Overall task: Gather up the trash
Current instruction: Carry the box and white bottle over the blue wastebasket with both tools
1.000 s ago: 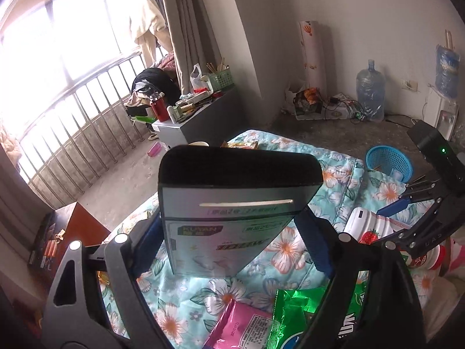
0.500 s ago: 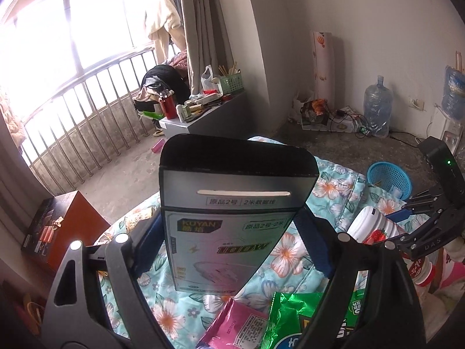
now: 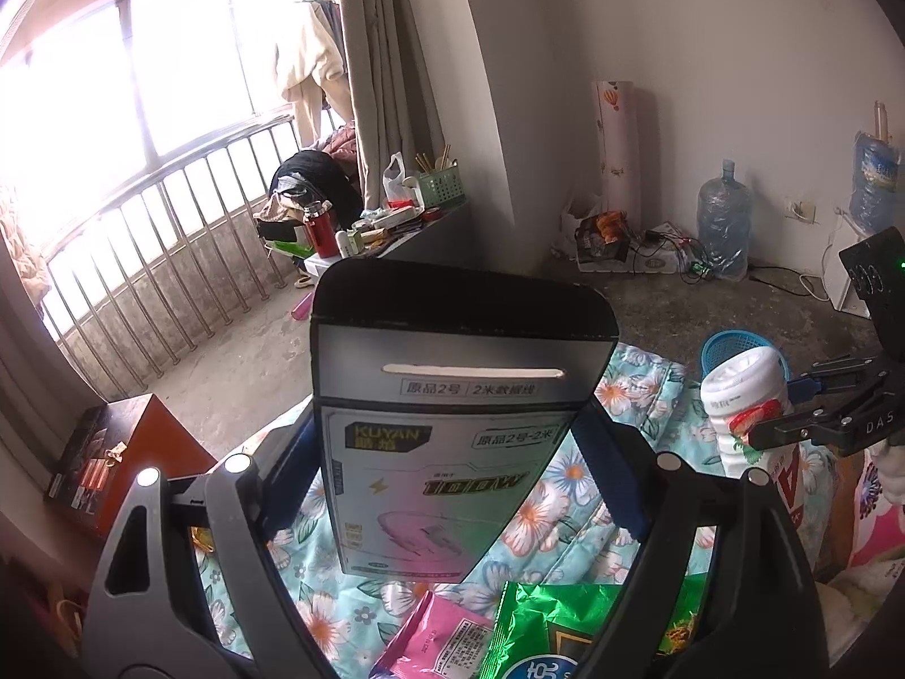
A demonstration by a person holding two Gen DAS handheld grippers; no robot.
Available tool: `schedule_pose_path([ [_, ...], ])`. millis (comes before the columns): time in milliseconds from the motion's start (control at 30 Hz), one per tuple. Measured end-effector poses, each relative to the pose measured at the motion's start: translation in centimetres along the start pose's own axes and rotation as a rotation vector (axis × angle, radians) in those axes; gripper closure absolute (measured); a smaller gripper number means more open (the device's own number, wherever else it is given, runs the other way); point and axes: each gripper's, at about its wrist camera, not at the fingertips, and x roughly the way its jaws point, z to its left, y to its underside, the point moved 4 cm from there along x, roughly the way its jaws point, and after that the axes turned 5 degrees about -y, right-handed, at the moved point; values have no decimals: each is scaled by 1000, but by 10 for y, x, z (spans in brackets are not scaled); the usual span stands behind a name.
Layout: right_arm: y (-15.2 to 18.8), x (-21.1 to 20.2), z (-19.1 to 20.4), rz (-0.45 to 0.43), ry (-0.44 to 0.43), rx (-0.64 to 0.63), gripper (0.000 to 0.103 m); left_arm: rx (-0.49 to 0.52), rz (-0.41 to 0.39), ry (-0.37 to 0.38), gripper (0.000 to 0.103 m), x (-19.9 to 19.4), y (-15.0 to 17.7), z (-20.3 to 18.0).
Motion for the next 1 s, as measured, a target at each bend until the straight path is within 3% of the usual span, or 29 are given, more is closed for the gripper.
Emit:
schedule_pose_path([
  [367,-8,-49,-14,-138,-24,54,42,22,-40,10,23,-16,-22,-22],
  [1000,7,-110,-46,-279,-18,121,42,88,-87,82,23,-27,-64,-93],
])
